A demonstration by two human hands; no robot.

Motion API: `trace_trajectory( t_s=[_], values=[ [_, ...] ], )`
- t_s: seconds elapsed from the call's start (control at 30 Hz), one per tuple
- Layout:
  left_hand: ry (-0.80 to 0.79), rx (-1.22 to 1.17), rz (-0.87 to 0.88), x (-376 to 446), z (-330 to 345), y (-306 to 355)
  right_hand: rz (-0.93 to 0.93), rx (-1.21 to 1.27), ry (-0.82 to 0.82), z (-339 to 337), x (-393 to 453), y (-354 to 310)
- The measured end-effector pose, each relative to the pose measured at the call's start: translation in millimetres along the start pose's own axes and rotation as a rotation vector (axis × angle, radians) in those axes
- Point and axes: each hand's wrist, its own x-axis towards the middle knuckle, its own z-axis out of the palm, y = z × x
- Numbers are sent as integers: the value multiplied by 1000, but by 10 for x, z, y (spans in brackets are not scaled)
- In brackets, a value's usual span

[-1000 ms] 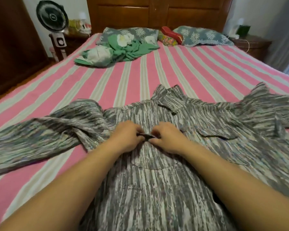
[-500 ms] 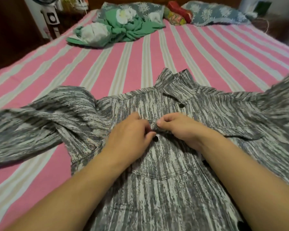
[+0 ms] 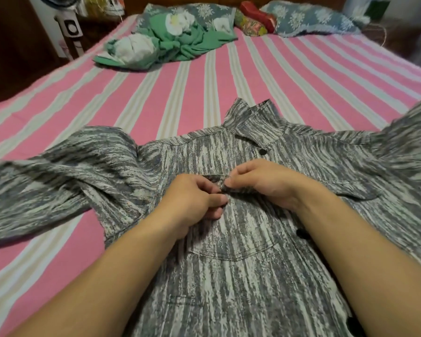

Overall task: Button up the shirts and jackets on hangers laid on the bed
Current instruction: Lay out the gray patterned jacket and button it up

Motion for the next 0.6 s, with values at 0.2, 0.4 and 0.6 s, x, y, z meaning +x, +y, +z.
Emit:
trace_trajectory(
  t_s=[0.2,0.4,0.6],
  values=[
    [-82,-416,-235,-4,-82,19,55,-14,-48,-73,-108,-38],
    [-51,-454,-257,-29,-46,16,65,-44,9,-32,-130,-64],
    [-65,-413,-259,-51,-66,40,92,97,85,14,-102,-27]
  ],
)
